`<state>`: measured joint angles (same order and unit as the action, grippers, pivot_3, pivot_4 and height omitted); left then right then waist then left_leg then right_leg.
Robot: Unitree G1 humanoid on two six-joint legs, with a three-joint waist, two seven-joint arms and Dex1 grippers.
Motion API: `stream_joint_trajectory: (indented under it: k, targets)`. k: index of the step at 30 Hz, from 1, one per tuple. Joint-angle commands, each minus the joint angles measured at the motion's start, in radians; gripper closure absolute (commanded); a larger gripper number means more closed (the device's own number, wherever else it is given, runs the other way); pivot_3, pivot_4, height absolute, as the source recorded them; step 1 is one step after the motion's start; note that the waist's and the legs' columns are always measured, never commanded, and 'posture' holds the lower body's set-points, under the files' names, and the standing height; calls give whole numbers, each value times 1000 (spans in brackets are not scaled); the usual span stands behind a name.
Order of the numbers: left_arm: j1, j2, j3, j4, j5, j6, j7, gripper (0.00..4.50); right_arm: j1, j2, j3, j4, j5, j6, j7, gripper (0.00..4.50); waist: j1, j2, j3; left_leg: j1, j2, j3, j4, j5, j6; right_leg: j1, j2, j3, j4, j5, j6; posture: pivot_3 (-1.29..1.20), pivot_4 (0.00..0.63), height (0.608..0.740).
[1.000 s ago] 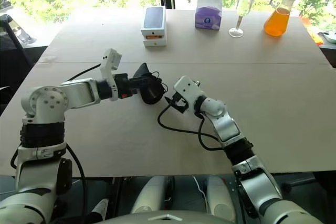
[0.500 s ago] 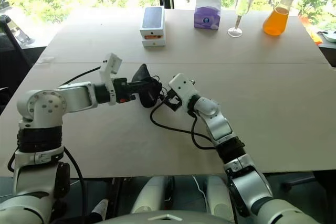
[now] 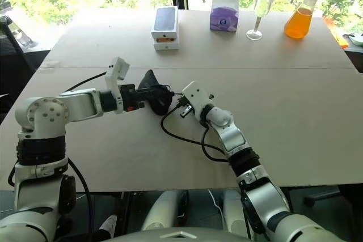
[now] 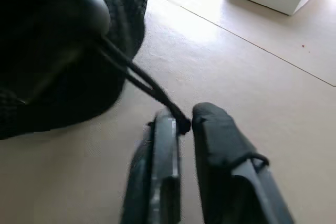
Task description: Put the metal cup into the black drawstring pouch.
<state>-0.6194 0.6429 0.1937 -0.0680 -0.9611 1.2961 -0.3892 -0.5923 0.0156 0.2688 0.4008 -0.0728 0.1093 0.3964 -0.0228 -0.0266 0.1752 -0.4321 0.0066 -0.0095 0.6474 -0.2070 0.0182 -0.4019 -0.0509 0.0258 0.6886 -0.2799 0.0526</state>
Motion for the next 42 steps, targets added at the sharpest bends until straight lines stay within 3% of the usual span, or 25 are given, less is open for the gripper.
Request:
stream_joint_trajectory:
  k: [1, 14, 17, 21, 24, 25, 28, 34, 42]
  targets:
    - [0, 2, 35, -40, -2, -1, -9, 4500, -5, -2, -1, -30, 3, -22, 10, 4482, -2, 0, 0, 0, 0, 0, 0, 0, 0, 0, 0, 0, 0, 0, 0, 0, 150, 740]
    - [24, -11, 49, -106, -2, -18, -18, 4500, -78, -46, -39, -38, -37, -69, -54, 4482, -15, 0, 0, 0, 0, 0, 0, 0, 0, 0, 0, 0, 0, 0, 0, 0, 150, 740]
    - [89, 0, 42, -230, -19, -41, -60, 3692, -90, -96, -57, -114, -46, -54, -48, 4500, -16, 0, 0, 0, 0, 0, 0, 0, 0, 0, -1, 0, 0, 0, 0, 0, 150, 740]
    - [183, -15, 69, -334, -36, -79, -72, 1844, -96, -160, -67, -232, -38, -15, -6, 4500, -15, 0, 0, 0, 0, 1, -1, 0, 0, -1, -4, 1, 0, 0, 0, 0, 150, 740]
    - [248, -17, 86, -371, -6, -148, -71, 207, -102, -204, -58, -303, -43, 4, 29, 4500, -18, 0, 0, 1, 1, 1, -3, 0, 1, -1, -4, 2, 0, 0, 0, 0, 150, 740]
    - [269, -15, 85, -388, 12, -185, -81, 95, -105, -217, -57, -324, -44, 9, 42, 4500, -18, 0, 0, 1, 1, 1, -3, -1, 2, -1, -4, 2, 0, 0, 0, 0, 150, 740]
    - [302, -4, 78, -425, 22, -244, -114, 95, -118, -242, -56, -364, -44, 20, 69, 4500, -16, 0, 0, 1, 1, 2, -3, -3, 4, -1, -4, 2, 0, 0, 0, 0, 150, 740]
    - [172, -67, 103, -331, -67, -235, -76, 95, -144, -300, -43, -421, -60, 26, 124, 4500, -5, 0, 0, 0, 0, 1, -2, -3, 5, 0, -2, 0, -1, 0, 0, 0, 150, 740]
    - [3, -90, -8, -238, -8, -251, -107, 95, -146, -322, -35, -484, -72, 45, 147, 4500, -4, 0, 0, 0, 0, 1, -1, -2, 5, 0, -1, 0, -1, 0, 0, 0, 150, 740]
